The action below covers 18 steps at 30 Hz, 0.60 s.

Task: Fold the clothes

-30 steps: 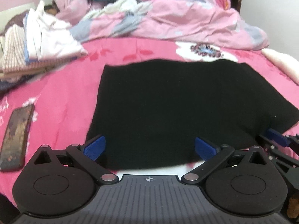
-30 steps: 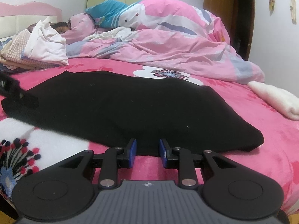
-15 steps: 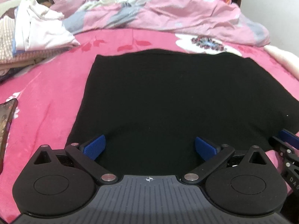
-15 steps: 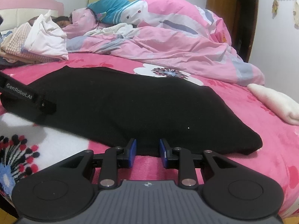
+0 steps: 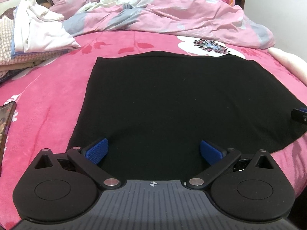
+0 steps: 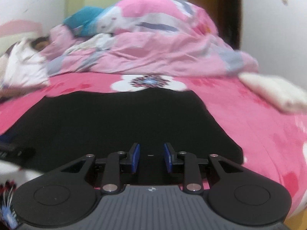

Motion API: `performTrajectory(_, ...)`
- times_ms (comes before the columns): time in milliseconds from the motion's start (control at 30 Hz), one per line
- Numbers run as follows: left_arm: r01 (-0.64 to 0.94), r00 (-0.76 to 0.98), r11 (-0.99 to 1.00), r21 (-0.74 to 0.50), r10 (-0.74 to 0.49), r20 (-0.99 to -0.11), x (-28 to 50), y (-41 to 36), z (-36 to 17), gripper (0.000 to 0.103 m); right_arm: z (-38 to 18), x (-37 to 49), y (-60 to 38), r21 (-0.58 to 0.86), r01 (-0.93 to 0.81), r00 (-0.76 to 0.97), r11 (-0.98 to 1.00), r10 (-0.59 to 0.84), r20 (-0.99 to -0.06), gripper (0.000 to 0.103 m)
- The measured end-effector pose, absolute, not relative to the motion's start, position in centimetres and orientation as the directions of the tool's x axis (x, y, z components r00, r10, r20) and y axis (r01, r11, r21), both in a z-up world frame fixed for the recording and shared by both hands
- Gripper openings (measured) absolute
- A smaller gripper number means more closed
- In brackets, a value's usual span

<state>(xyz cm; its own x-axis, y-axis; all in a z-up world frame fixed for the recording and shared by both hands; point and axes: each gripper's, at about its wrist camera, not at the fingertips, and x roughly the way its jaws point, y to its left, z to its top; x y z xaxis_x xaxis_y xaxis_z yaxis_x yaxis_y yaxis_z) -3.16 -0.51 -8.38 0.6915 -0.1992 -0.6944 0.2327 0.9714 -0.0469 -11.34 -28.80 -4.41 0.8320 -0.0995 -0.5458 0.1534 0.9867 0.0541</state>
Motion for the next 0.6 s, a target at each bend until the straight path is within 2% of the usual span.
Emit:
performTrajectory(100, 0.241, 0.691, 0.969, -0.056, -0.212, -0.691, -3.3, -0.2, -8.3, 0.103, -4.8, -11.5, -31.3, 0.105, 0.247, 0.801, 0.963, -0.143, -0.581, 0.030)
performTrajectory(267, 0.241, 0.695, 0.967, -0.083, -0.232, -0.681, -3.9, 0.6, -7.7, 0.103, -3.7, -13.3, -32.2, 0.080, 0.310, 0.801, 0.947, -0.215, -0.559, 0.030)
performTrajectory(500, 0.205, 0.720, 0.974, -0.099, -0.219, -0.658, -5.2, 2.7, -6.5, 0.103, -1.6, -13.9, -28.0, 0.026, 0.156, 0.863, 0.987, -0.124, -0.491, 0.031)
performTrajectory(600, 0.187, 0.729, 0.977, -0.100, -0.206, -0.653, -5.7, 3.7, -6.1, 0.103, -1.1, -13.7, -24.8, -0.012, 0.038, 0.888, 0.999, -0.039, -0.457, 0.040)
